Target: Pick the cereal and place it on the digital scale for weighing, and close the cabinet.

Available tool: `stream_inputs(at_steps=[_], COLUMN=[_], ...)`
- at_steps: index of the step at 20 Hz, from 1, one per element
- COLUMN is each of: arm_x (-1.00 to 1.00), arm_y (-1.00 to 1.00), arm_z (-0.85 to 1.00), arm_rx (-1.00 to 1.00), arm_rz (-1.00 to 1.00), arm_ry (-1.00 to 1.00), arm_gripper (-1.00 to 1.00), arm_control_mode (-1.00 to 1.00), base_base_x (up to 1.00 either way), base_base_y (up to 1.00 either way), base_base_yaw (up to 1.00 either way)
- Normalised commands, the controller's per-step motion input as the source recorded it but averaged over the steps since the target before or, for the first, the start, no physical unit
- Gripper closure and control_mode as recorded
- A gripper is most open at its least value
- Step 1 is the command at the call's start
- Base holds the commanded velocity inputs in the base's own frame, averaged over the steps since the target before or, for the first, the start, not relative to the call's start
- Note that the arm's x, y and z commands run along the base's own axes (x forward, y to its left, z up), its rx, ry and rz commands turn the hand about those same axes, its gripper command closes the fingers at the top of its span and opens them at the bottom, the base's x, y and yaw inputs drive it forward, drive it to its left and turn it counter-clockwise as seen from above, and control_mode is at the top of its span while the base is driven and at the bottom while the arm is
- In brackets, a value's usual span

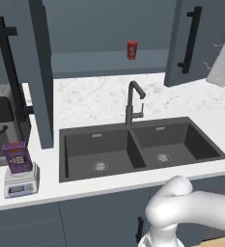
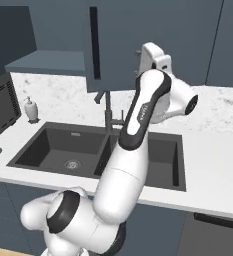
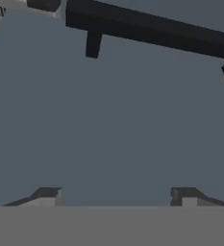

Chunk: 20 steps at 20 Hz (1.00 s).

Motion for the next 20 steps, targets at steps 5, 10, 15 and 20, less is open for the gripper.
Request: stream_inputs(at_steps=[5, 10, 15, 20], arm_x=[1.0, 1.0, 1.0, -0.24], arm_y=[0.26, 0.06, 0.09, 0.0], arm_z=[-0.05, -0.11, -0.43, -0.31], arm_rx=[-0.05, 0.0, -0.01, 0.0], arm_rz=[-0.1, -0.05, -0.14, -0.12], arm_ry=[0.08, 0.02, -0.12, -0.22], arm_gripper=[-1.0, -1.0, -1.0, -1.0], arm_control_mode=[-1.0, -1.0, -1.0, -1.0], base_base_x=[0.0, 0.0, 0.0, 0.0], base_base_y=[0.0, 0.0, 0.0, 0.0], base_base_yaw=[0.0, 0.0, 0.0, 0.0])
